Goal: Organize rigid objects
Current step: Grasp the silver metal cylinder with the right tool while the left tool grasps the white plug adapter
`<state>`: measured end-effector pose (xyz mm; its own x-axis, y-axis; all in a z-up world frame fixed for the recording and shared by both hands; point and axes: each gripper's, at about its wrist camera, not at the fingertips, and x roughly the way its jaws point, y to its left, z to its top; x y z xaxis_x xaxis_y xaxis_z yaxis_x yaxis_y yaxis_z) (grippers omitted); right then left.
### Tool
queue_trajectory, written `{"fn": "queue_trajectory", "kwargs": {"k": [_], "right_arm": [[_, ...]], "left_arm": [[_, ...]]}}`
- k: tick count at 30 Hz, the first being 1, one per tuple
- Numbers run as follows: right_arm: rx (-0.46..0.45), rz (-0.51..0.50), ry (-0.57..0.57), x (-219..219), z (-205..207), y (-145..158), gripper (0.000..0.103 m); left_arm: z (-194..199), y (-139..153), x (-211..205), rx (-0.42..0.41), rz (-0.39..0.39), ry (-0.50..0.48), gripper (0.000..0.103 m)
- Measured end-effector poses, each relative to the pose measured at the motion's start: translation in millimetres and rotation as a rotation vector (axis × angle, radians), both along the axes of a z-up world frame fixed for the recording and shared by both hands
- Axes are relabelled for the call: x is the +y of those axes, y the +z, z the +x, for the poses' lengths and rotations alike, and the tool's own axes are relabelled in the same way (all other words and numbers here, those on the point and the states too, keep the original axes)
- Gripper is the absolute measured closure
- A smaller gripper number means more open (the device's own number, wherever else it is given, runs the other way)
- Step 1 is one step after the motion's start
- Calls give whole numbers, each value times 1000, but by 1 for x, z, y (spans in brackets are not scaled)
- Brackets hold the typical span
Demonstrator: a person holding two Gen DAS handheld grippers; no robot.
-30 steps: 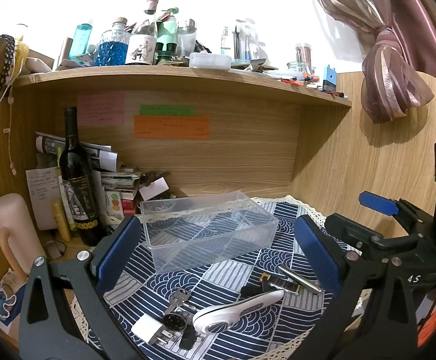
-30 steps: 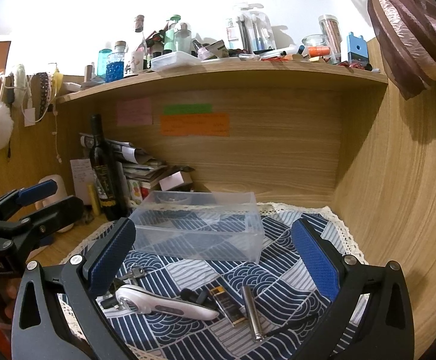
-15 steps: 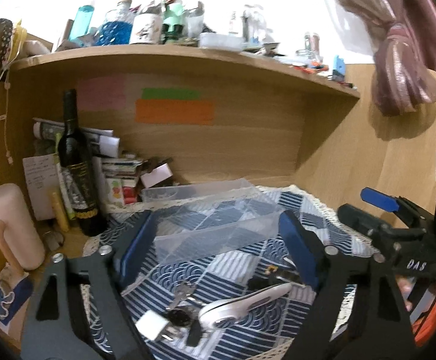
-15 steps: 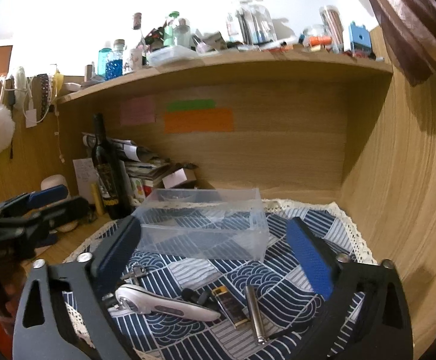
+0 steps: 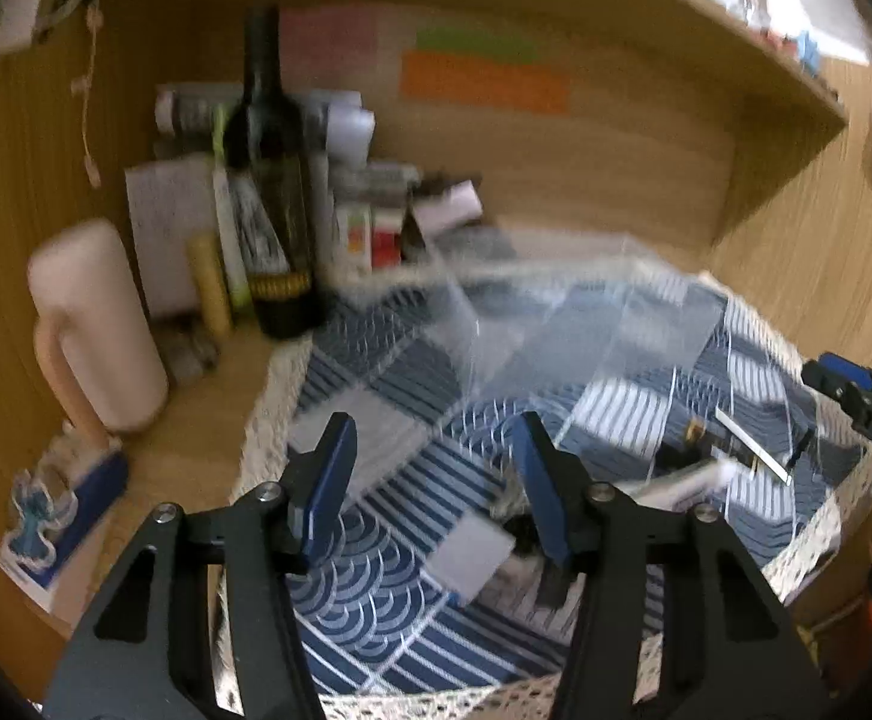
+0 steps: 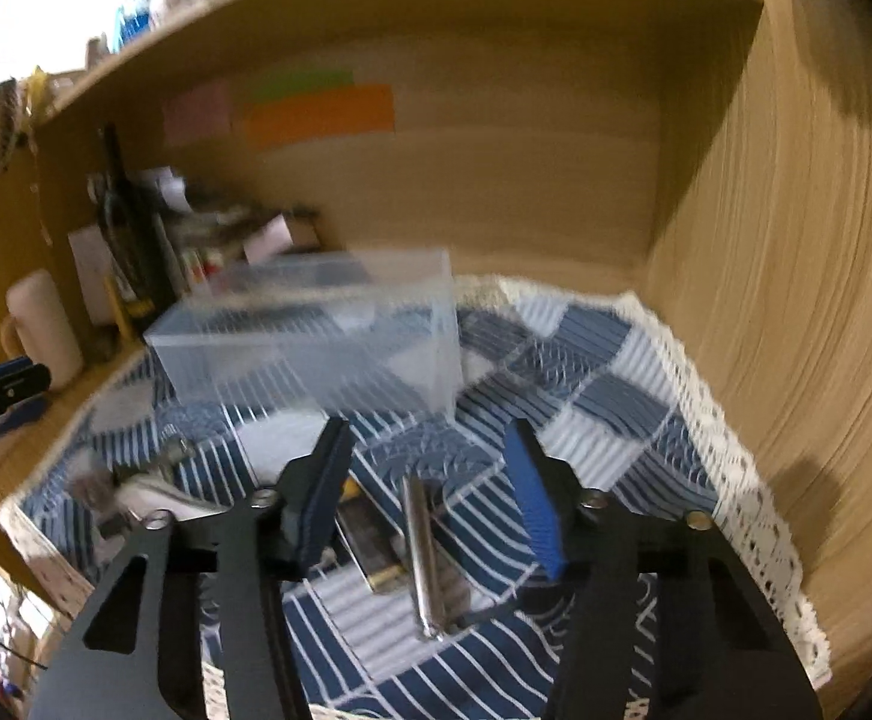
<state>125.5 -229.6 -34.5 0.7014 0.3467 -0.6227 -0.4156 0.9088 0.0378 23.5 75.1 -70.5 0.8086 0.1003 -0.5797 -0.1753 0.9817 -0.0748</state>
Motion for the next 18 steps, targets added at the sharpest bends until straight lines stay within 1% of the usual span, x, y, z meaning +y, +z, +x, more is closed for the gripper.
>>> {"fn": "queue_trajectory", "kwargs": {"k": [7, 10, 14, 16, 18], "right_arm": [[110, -61, 11, 0, 9, -32, 64], [152, -77, 27, 3, 13, -44, 69], [211, -77, 55, 9, 20, -57, 78], [232, -86, 67, 12, 22, -63, 81], [247, -96, 72, 15, 25, -69, 88]], "left_arm": [[3, -26, -15, 61, -41, -64, 49], [7, -40, -17, 102, -65, -77, 49], [12, -55, -16, 147, -91, -86, 49], [15, -61, -15, 160, -99, -87, 49], [18, -65, -14, 162, -105, -86, 49]]}}
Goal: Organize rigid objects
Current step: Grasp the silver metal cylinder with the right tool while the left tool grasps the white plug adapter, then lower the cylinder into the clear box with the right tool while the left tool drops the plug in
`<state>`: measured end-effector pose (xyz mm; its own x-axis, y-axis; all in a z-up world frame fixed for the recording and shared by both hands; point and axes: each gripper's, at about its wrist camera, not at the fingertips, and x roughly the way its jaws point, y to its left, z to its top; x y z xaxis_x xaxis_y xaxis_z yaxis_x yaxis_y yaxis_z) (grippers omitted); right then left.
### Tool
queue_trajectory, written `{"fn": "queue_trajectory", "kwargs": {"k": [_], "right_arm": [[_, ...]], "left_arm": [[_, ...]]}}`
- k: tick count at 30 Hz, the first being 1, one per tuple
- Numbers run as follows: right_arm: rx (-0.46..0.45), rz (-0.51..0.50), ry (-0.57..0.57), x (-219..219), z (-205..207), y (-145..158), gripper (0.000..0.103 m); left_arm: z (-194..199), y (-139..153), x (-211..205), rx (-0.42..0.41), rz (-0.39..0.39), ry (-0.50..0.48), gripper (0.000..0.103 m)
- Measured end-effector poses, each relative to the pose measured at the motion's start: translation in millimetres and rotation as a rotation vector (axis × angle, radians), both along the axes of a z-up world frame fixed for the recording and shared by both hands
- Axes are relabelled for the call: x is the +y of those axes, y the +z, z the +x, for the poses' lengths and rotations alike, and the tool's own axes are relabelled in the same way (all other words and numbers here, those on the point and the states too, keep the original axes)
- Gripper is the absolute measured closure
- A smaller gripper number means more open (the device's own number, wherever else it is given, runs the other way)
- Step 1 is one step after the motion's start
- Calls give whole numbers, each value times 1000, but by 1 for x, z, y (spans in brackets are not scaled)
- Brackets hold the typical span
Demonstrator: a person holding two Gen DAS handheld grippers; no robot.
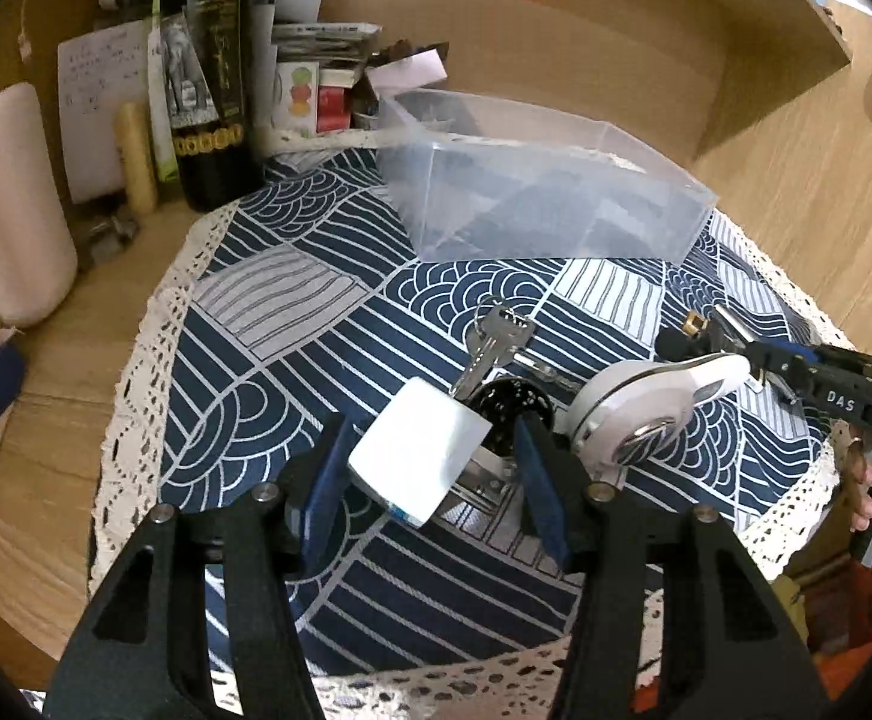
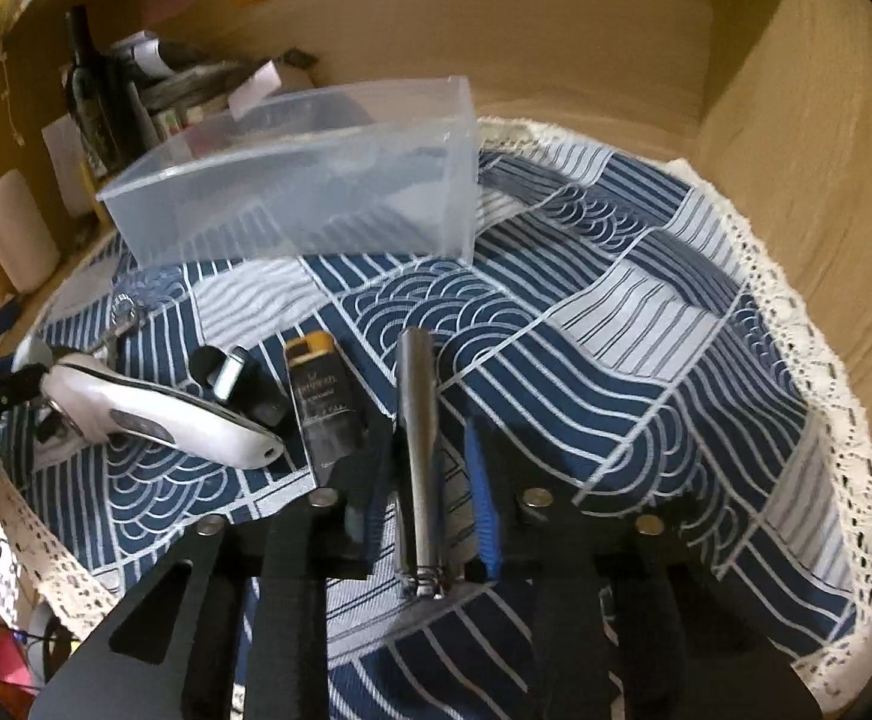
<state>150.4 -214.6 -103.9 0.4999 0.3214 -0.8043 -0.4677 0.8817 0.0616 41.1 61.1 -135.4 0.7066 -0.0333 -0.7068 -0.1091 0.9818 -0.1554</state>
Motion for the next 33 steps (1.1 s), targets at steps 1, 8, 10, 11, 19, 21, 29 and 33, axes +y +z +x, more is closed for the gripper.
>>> {"fn": "queue_trajectory", "kwargs": {"k": [1, 8, 10, 11, 19, 21, 29, 33], "right_arm": [[-9, -3, -2, 1, 0, -1, 88], [-38, 28, -12, -4, -2, 9, 89], [-60, 44, -20, -6, -1, 18, 89], [-71, 51, -21, -6, -1, 23, 89], [-216, 114, -12, -5, 7, 81, 89], [-256, 123, -5, -1, 11, 95, 89], [-388, 164, 52, 29, 35, 143, 89], [-413, 184, 76, 45, 52, 155, 89]], "left_arm": [[1, -1, 0, -3, -1, 4, 49], [-3, 9, 7, -43, 7, 32, 49], [-4, 17, 11, -60, 11, 43, 49], [-4, 22, 13, -71, 17, 48, 49], [5, 73, 25, -187, 33, 72, 49], [10, 87, 27, -220, 29, 69, 49], [46, 122, 25, -269, 52, 42, 49], [70, 130, 22, -261, 54, 17, 49]]}}
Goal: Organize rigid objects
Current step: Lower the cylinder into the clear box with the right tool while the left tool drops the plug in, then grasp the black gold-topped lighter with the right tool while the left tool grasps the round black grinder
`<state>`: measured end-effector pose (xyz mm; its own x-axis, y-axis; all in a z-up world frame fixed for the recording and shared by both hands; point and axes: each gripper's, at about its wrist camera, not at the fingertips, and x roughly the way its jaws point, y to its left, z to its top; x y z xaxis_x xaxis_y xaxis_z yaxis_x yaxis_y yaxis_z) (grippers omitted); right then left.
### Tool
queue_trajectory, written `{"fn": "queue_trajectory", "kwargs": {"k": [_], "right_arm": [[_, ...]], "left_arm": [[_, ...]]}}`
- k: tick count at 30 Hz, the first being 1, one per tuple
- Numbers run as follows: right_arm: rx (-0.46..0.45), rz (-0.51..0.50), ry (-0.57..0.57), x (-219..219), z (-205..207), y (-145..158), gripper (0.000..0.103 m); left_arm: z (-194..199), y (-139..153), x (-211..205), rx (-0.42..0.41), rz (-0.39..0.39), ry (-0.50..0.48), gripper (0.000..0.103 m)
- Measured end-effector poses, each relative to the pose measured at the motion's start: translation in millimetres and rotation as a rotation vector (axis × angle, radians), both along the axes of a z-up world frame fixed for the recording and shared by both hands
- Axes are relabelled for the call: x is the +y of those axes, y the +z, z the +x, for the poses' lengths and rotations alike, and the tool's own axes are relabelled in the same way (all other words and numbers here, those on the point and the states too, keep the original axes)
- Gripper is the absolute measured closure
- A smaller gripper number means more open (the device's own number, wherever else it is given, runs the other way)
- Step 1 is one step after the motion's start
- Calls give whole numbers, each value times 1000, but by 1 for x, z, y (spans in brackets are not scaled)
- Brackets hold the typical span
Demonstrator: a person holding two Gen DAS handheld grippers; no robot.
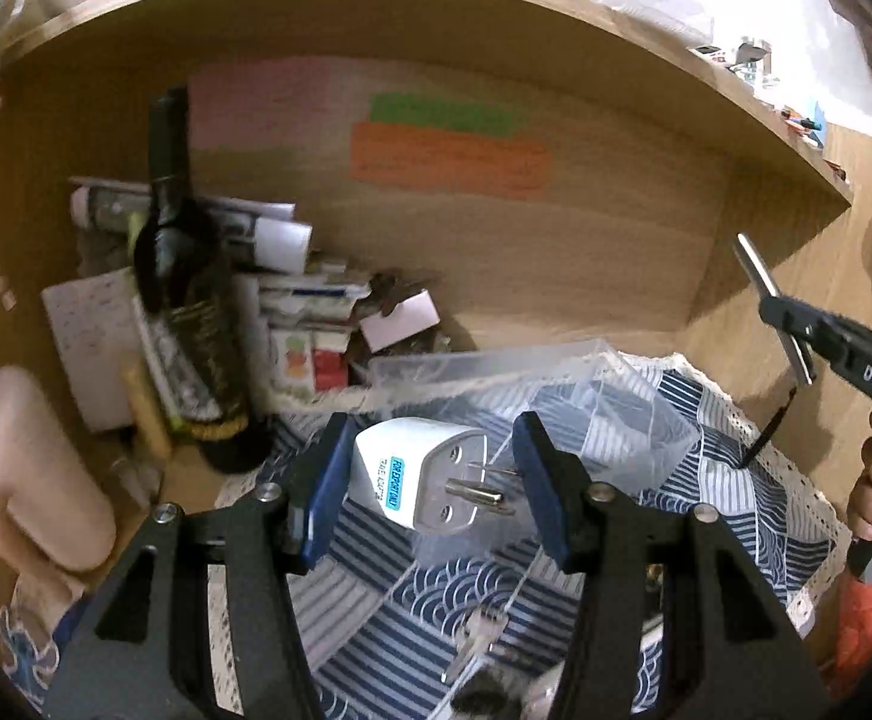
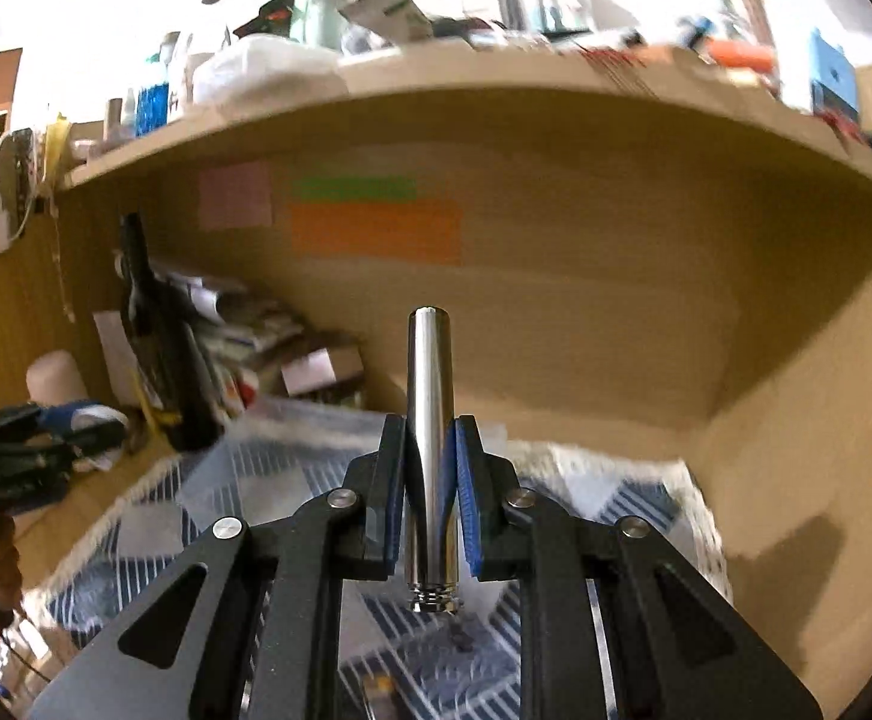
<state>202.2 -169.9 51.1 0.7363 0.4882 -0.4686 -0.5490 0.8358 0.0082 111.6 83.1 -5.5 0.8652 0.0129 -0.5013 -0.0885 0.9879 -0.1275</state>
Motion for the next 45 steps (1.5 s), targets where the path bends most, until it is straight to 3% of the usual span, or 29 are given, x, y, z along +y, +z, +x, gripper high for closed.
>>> {"fn": "queue_trajectory", "kwargs": {"k": [10, 17, 25, 32, 34, 38, 41, 43, 45], "right_arm": [[4, -64, 48, 48, 49, -14, 89], [167, -179, 112, 75, 74, -73, 89], [329, -312, 155, 88, 88, -127, 89], [378, -306, 139, 87, 94, -138, 88], [383, -291, 133, 84, 92, -135, 86], [323, -275, 107, 78, 79, -117, 64], [261, -269, 94, 72, 61, -96, 54], [224, -252, 90, 70, 50, -82, 40], [185, -235, 73, 66, 37, -70, 19]], "left_arm": [[65, -21, -10, 116, 12, -70, 49], [103, -55, -22, 234, 26, -121, 49], [120, -75, -33, 273, 71, -129, 49], [122, -74, -37, 261, 100, -107, 49], [119, -71, -39, 256, 102, -102, 43], [110, -61, -38, 232, 99, -96, 31], [96, -48, -37, 201, 94, -90, 22], [87, -41, -36, 181, 94, -78, 14], [75, -31, -35, 155, 99, -53, 7]]}}
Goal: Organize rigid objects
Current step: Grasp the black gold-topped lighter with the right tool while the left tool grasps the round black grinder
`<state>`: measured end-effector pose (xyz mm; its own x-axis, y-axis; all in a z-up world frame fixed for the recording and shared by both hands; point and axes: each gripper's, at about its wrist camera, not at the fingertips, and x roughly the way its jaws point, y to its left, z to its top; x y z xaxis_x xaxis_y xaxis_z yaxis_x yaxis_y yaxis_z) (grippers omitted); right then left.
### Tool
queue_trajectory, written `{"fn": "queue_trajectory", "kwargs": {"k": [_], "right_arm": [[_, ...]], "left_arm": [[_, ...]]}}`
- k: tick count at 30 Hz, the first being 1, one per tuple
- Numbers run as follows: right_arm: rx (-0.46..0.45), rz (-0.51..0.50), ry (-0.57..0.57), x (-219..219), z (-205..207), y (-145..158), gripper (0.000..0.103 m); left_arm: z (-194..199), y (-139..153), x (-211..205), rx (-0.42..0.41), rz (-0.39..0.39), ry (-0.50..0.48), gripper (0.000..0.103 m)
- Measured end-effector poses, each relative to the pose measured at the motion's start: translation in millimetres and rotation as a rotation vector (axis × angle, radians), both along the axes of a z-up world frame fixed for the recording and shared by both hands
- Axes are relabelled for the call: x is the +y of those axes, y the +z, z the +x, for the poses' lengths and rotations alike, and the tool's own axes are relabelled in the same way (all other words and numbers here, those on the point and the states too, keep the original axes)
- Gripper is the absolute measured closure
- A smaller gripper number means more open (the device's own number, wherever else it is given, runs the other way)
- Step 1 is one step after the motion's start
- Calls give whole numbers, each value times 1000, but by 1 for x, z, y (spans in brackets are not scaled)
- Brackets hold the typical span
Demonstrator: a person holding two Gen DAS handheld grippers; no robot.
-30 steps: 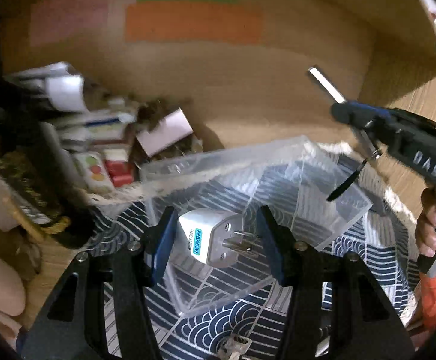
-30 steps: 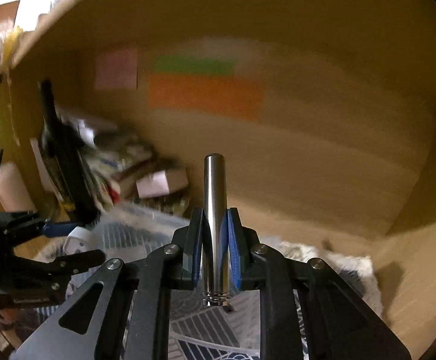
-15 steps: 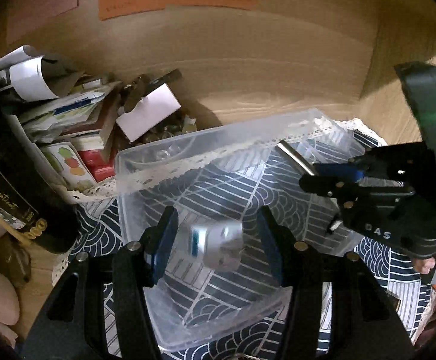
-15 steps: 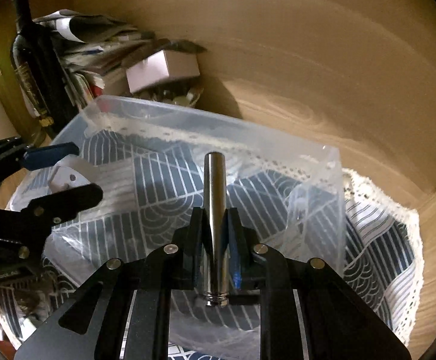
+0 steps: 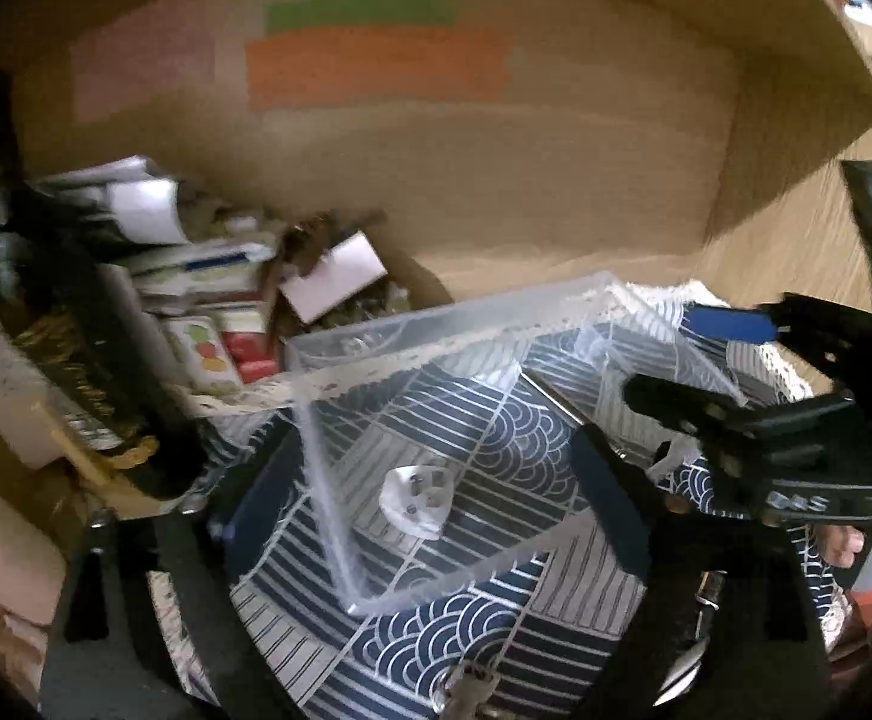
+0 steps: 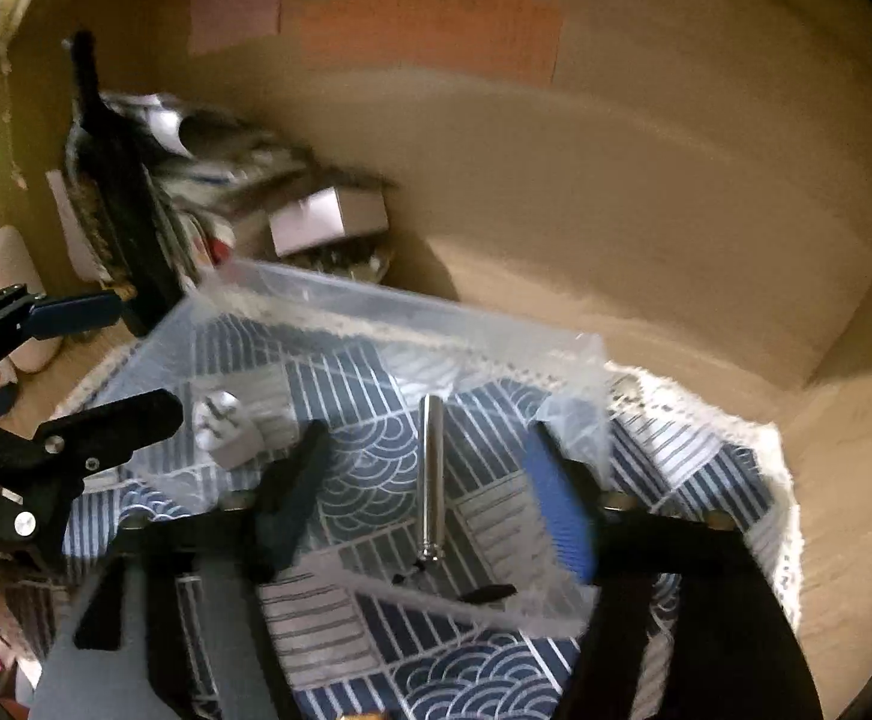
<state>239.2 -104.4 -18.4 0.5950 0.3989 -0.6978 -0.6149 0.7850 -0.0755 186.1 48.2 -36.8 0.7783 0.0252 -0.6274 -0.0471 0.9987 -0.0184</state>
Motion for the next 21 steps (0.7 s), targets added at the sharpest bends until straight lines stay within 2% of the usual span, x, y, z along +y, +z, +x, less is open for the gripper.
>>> {"fn": "queue_trajectory", "kwargs": {"k": [6, 10, 16, 21], "right_arm": [[-70, 64, -3, -19, -41, 29, 13], [-103, 65, -8, -29, -60, 29, 11], [-105, 45, -32, -44, -83, 10, 11], [-72, 16, -79, -62, -94, -15, 12]], "left_arm": [[-40, 19, 1, -48, 10, 27, 1], [-65, 16, 3, -38, 11, 42, 1], [-98, -6, 7, 9, 22, 66, 1], [-113, -35, 8, 60, -4, 70, 1]]}}
